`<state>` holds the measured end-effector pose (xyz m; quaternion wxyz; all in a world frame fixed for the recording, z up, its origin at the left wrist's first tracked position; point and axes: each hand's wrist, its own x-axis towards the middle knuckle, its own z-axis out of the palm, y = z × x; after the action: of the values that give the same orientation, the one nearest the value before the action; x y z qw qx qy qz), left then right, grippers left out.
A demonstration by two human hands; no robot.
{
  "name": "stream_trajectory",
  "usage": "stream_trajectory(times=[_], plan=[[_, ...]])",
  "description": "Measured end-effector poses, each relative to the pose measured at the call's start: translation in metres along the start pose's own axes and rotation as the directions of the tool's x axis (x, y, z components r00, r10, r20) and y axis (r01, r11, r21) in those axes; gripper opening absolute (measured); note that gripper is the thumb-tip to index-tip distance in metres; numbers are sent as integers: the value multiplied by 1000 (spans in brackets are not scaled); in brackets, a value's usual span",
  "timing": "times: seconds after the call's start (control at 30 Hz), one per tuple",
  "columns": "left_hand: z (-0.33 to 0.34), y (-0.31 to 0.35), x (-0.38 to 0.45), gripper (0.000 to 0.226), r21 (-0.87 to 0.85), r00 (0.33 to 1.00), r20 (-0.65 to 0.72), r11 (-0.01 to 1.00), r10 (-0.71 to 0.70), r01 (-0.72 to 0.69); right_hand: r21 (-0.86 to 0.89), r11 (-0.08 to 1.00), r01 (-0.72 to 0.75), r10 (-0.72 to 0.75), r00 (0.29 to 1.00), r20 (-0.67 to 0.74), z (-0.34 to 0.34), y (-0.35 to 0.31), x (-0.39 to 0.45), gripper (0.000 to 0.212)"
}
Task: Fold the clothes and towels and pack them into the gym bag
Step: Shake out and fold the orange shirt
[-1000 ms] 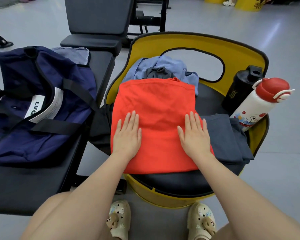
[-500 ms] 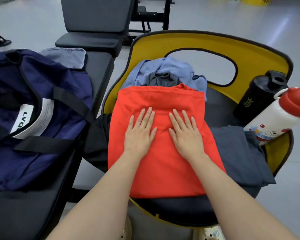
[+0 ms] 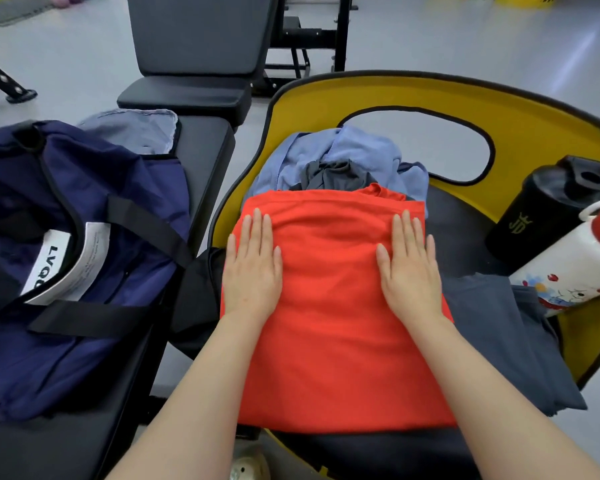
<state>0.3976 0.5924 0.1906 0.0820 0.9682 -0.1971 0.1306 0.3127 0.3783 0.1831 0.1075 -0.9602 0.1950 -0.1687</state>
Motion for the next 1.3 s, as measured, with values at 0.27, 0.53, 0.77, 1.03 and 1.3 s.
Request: stream_trajectory(times=[0.27,0.53,0.77,1.03,1.3], plan=[[3,40,11,57,-74,970,37,969,240,-237,46,951,305,-305,952,-4,14,-39,8,55],[4,4,29,54,-66,977,203,995,-65,80,93,996,13,-33,977,210,12,-4,23,60],[-13,-31,24,55,-16,940,288,980,-183,196,63,992,-106,82,950,302,-10,19,17,64],[-36,-33,-10,57,-121,977,194,990,90,-67,58,992,116,-126,965,229,-37,8,-8,63],[-56,-21,-51,60,-291,960,220,951,171,-103,61,934,353,-350,864,363,-54,11,-58,63]])
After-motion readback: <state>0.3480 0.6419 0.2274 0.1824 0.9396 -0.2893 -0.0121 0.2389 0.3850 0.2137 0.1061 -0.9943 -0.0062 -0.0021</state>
